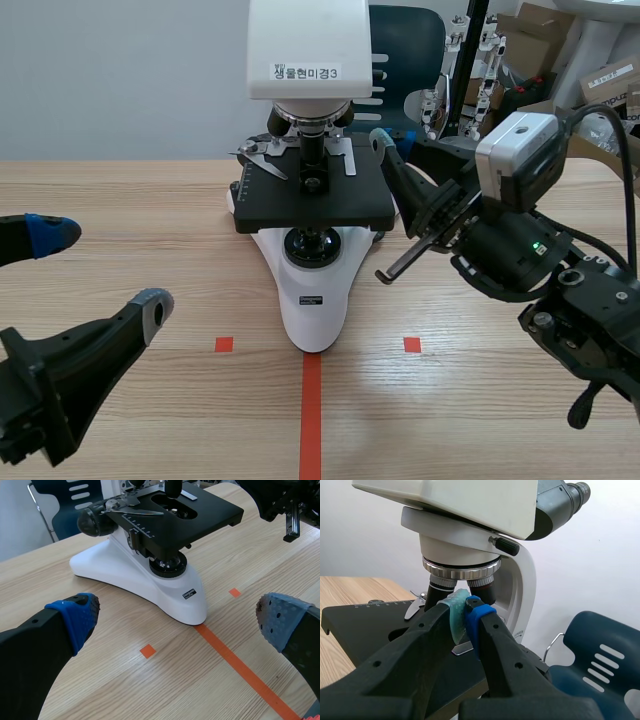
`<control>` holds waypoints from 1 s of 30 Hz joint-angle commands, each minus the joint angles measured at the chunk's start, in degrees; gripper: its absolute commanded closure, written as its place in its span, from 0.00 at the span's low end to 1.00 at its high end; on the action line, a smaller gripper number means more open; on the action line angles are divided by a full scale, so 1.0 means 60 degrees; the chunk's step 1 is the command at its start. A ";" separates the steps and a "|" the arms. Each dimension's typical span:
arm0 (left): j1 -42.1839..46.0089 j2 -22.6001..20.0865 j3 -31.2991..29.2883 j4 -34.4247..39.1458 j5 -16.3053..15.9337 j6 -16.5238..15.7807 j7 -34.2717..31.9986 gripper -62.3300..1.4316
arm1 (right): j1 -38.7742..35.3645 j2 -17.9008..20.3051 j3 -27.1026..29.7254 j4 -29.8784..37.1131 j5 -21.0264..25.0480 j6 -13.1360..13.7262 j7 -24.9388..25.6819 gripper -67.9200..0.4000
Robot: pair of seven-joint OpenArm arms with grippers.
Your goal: Point at the revolving nosepiece
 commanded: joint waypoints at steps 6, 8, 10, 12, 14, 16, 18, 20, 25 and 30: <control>0.0047 0.0076 0.0025 0.0197 -0.0058 0.0022 -0.0135 0.00 | 0.0033 0.0168 0.0029 0.0073 0.0106 0.0004 0.0375 0.98; 0.0047 0.0076 0.0025 0.0197 -0.0058 0.0022 -0.0135 0.00 | -0.0157 0.0386 0.0033 0.0204 0.0149 0.0007 0.0499 0.98; 0.0047 0.0076 0.0025 0.0197 -0.0058 0.0022 -0.0131 0.00 | -0.0433 0.0732 0.0044 0.0506 0.0310 0.0004 0.0586 0.97; 0.0047 0.0076 0.0025 0.0197 -0.0058 0.0022 -0.0135 0.00 | -0.0754 0.1206 0.0058 0.0965 0.0499 0.0004 0.0590 0.89; 0.0047 0.0076 0.0025 0.0197 -0.0058 0.0022 -0.0135 0.00 | -0.1067 0.1723 0.0058 0.1453 0.0710 0.0004 0.0492 0.74; 0.0047 0.0076 0.0025 0.0197 -0.0058 0.0022 -0.0135 0.00 | -0.1355 0.2248 0.0058 0.1934 0.1060 0.0004 0.0153 0.52; 0.0047 0.0076 0.0025 0.0197 -0.0058 0.0022 -0.0135 0.00 | -0.1657 0.2710 0.0178 0.2448 0.1508 0.0007 -0.0484 0.38; 0.0047 0.0076 0.0025 0.0197 -0.0058 0.0022 -0.0135 0.00 | -0.2116 0.3100 0.0477 0.3005 0.2073 0.0007 -0.1428 0.34; 0.0047 0.0076 0.0025 0.0197 -0.0058 0.0022 -0.0135 0.00 | -0.3552 0.3865 0.1654 0.4317 0.3242 0.0000 -0.3646 0.26; 0.0047 0.0076 0.0025 0.0197 -0.0055 0.0022 -0.0138 0.00 | -0.5042 0.4076 0.3308 0.5475 0.4127 0.0004 -0.5278 0.26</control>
